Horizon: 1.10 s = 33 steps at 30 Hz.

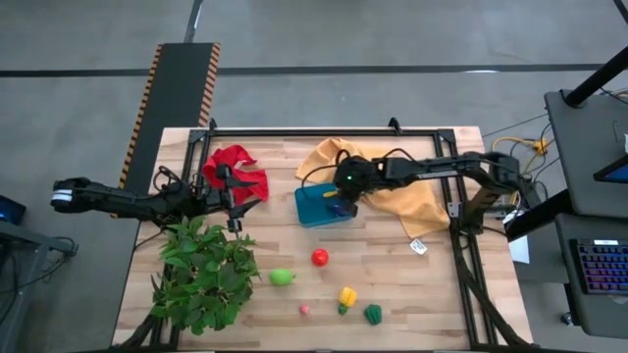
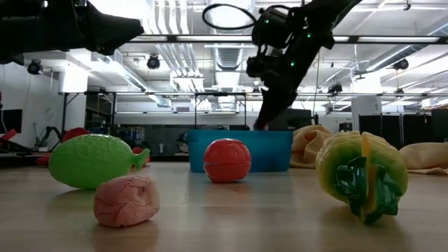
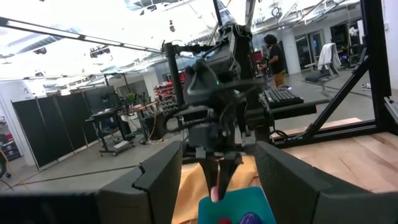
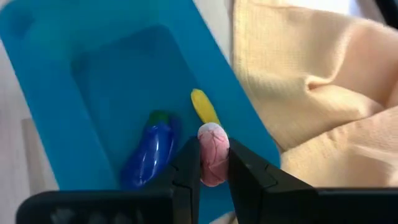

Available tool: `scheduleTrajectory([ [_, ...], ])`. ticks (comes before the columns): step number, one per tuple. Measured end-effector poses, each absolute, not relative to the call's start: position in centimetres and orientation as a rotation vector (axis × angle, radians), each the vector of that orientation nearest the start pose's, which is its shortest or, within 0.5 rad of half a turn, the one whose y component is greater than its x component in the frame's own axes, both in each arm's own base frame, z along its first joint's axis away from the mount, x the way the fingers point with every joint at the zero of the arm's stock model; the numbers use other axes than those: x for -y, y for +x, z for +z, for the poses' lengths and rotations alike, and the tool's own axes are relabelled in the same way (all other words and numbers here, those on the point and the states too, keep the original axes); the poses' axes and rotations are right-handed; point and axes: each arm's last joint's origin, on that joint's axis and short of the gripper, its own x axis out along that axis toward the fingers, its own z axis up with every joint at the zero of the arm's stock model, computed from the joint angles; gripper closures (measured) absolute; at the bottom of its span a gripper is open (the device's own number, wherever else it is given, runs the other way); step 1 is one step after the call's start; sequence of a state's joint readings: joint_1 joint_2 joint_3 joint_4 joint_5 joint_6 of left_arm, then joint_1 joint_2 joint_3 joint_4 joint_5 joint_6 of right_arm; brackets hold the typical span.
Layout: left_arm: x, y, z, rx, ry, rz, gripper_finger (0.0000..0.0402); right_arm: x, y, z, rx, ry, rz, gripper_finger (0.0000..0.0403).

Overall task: Pick and placing Produce into tupperware
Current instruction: Put the right pink peach into the blue bin, then put the orange tomato into the blue bin

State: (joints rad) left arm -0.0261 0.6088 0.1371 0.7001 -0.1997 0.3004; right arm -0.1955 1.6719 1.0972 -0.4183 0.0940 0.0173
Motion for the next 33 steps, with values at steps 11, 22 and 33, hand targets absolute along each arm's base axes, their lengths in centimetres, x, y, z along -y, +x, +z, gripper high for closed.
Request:
scheduleTrajectory([
  [11, -0.2, 14.3, 21.8, 0.193, 0.273, 0.216, 0.0212, 7.3, 34.3, 19.5, -1.012, 0.045, -0.310, 0.0349],
  [22, -0.2, 14.3, 21.7, 0.189, 0.273, 0.220, 0.0212, 7.6, 34.1, 19.6, -1.019, 0.012, -0.386, 0.0248],
  [33, -0.2, 14.4, 21.6, 0.178, 0.274, 0.220, 0.0212, 6.5, 32.9, 23.3, -0.967, 0.292, -0.320, 0.0139],
])
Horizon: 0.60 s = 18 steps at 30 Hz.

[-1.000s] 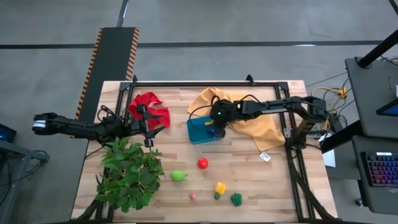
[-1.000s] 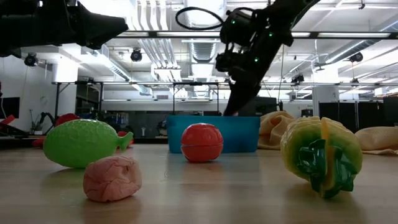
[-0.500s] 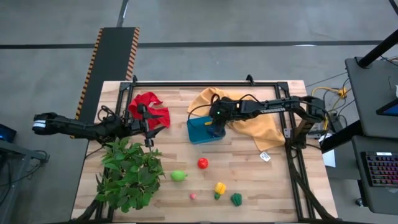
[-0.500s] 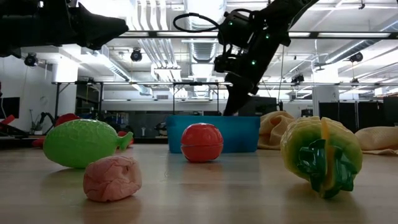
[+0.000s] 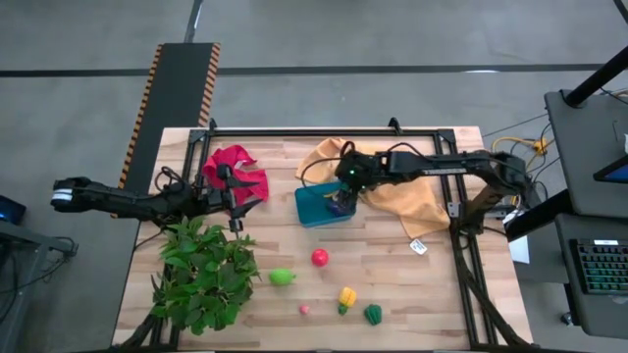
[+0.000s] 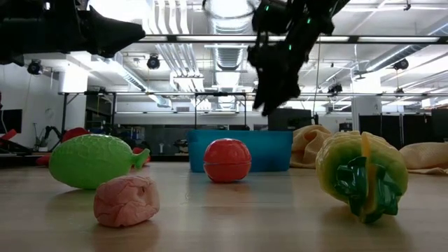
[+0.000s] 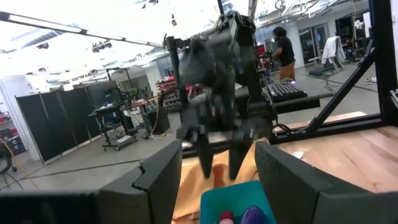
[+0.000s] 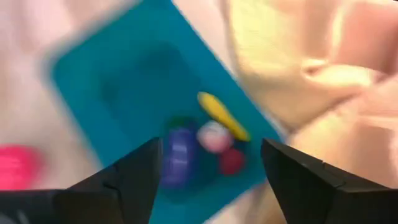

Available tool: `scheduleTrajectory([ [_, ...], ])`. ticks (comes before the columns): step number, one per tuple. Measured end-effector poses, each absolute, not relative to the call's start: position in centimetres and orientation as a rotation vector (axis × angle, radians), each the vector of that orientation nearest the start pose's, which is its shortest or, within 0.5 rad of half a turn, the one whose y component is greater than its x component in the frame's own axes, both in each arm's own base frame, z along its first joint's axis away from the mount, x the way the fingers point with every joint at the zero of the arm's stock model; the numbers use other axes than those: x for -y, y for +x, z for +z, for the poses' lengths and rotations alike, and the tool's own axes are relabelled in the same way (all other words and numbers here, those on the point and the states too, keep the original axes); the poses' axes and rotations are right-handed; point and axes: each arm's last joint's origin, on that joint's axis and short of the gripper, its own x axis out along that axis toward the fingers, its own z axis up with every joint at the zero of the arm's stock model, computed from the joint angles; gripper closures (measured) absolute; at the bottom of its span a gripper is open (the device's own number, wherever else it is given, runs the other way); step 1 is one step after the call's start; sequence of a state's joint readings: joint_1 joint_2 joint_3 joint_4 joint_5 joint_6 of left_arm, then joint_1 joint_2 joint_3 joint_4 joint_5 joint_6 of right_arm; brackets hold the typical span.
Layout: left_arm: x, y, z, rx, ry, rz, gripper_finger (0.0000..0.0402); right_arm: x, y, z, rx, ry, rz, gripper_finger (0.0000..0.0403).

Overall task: Pick and placing Produce into tupperware
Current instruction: Put the orange tomato into the blue bin

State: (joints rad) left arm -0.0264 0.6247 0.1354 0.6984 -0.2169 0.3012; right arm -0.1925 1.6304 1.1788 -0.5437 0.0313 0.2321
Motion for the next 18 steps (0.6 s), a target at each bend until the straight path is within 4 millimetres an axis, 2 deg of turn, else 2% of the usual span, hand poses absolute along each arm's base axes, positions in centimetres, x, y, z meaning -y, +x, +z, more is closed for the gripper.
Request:
scheduleTrajectory([
  [4, -0.2, 14.4, 21.5, 0.176, 0.274, 0.220, 0.0212, 3.5, 32.5, 26.2, -0.841, 0.288, -0.213, 0.0134],
  [10, -0.2, 14.5, 21.5, 0.176, 0.274, 0.221, 0.0212, -2.4, 31.7, 29.1, -0.701, 0.223, -0.118, 0.0141],
  [14, -0.2, 14.5, 21.5, 0.173, 0.274, 0.221, 0.0212, -6.3, 31.2, 30.1, -0.616, 0.163, -0.056, 0.0142],
  [18, -0.2, 14.5, 21.4, 0.168, 0.275, 0.221, 0.0212, -9.6, 31.1, 30.0, -0.593, 0.094, 0.132, 0.0141],
])
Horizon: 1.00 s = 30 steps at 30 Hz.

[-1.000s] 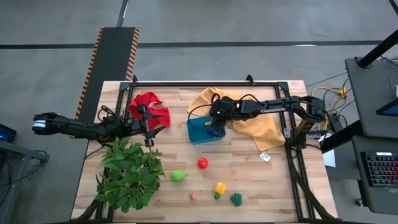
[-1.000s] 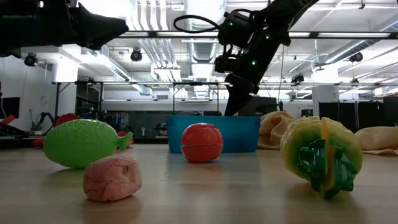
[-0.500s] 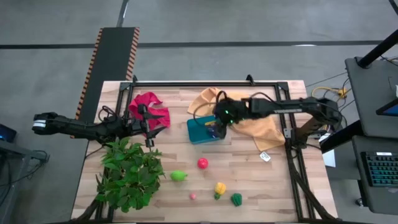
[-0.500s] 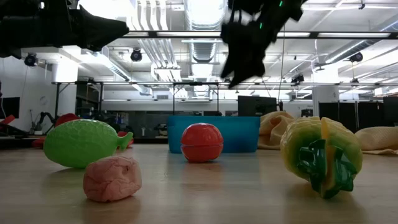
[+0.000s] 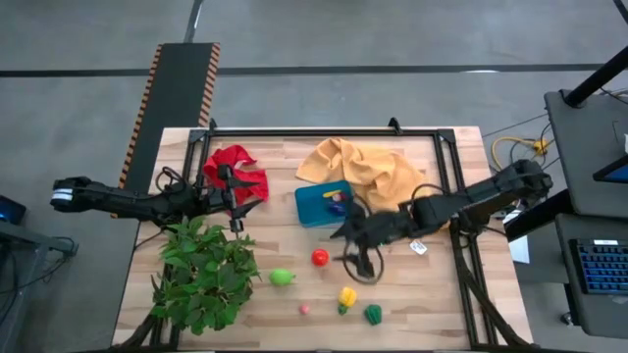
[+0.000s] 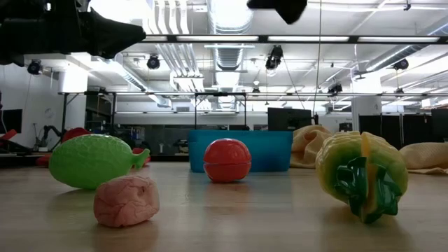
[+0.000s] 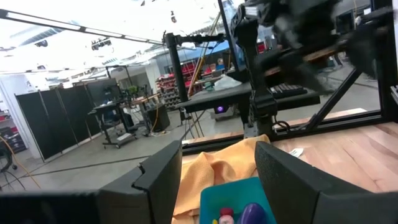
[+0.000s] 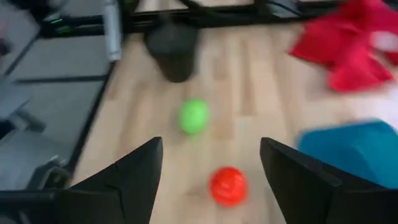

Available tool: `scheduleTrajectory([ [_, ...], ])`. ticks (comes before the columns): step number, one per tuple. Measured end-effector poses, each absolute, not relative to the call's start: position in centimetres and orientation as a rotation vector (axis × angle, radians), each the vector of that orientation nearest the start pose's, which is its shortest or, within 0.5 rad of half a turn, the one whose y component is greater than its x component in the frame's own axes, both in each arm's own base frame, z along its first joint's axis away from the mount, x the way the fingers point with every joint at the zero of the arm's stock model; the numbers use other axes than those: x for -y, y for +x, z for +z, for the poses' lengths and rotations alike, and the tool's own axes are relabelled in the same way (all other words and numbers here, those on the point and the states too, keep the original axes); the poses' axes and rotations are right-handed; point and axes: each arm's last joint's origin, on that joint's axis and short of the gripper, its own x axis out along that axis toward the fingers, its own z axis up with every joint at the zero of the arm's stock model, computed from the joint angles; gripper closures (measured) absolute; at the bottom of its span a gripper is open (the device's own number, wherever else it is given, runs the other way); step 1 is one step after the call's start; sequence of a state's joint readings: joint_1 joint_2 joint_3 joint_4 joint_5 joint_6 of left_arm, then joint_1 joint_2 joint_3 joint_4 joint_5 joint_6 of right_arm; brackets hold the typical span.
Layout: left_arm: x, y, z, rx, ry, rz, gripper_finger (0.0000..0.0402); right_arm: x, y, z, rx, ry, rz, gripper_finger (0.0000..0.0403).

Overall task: Pick and placing Produce into tupperware
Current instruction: Put the orange tomato into the blue bin

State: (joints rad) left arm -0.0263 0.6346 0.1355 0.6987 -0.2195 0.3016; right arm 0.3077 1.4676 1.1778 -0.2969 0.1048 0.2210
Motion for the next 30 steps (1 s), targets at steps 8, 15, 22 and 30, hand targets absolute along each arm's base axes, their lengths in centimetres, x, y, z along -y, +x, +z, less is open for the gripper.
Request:
scheduleTrajectory([
  [8, -0.3, 14.5, 21.5, 0.173, 0.274, 0.223, 0.0212, -12.1, 33.7, 28.3, -0.576, 0.063, 0.180, 0.0073],
  [15, -0.2, 14.6, 21.5, 0.170, 0.274, 0.222, 0.0212, -12.3, 35.8, 24.3, -0.663, -0.025, 0.040, 0.0035],
  [22, -0.3, 14.6, 21.4, 0.164, 0.275, 0.222, 0.0212, -11.8, 36.7, 22.4, -0.696, 0.068, -0.093, 0.0035],
  [30, -0.3, 14.6, 21.5, 0.167, 0.275, 0.223, 0.0212, -11.5, 37.4, 20.0, -0.751, 0.107, -0.137, 0.0035],
])
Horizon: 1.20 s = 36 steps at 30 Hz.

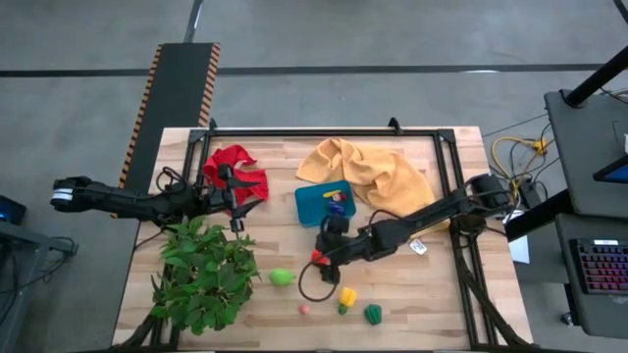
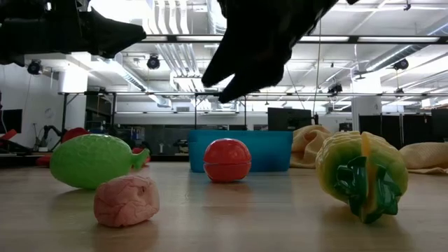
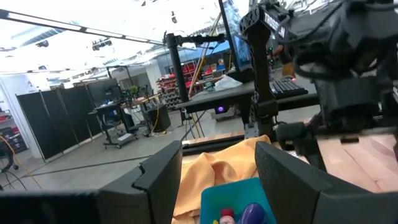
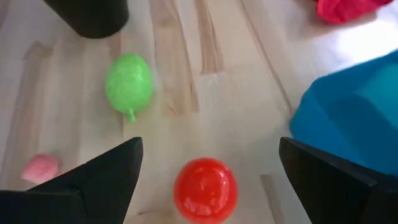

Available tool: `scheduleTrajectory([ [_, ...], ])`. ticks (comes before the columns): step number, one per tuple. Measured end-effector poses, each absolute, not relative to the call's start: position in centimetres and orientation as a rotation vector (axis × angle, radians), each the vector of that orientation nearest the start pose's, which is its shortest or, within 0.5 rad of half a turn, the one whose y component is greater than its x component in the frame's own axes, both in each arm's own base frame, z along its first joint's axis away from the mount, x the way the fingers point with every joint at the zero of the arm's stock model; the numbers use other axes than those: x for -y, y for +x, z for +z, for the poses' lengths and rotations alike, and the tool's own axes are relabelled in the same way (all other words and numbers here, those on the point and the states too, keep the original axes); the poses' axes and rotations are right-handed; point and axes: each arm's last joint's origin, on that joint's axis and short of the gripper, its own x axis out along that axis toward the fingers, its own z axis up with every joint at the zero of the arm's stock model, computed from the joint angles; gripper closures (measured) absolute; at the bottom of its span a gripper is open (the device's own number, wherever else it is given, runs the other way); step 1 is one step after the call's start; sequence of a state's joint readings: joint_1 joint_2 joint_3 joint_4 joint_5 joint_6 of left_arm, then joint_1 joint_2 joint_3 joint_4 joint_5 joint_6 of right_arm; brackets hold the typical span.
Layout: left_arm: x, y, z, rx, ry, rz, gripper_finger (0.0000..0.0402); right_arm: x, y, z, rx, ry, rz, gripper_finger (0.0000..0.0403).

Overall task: Pick and placing Produce into tupperware
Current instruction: Put the orange tomato into the blue bin

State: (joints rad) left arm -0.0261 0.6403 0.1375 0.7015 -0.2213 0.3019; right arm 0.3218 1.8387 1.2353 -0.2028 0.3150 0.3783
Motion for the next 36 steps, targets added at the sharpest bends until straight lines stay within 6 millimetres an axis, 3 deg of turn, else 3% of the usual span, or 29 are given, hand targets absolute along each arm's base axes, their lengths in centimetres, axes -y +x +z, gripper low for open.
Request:
scheduleTrajectory([
  [10, -0.3, 14.6, 21.5, 0.166, 0.276, 0.223, 0.0212, -11.7, 37.9, 17.4, -0.815, 0.122, -0.159, 0.0035],
  [21, -0.3, 14.6, 21.4, 0.164, 0.277, 0.222, 0.0212, -12.2, 38.9, 13.2, -0.929, 0.112, -0.130, 0.0035],
  [31, -0.3, 14.6, 21.4, 0.164, 0.277, 0.223, 0.0212, -12.2, 39.0, 12.5, -0.941, 0.101, -0.142, 0.0037],
  [36, -0.2, 14.6, 21.5, 0.165, 0.277, 0.222, 0.0212, -12.3, 39.3, 12.1, -0.948, 0.092, -0.143, 0.0074],
])
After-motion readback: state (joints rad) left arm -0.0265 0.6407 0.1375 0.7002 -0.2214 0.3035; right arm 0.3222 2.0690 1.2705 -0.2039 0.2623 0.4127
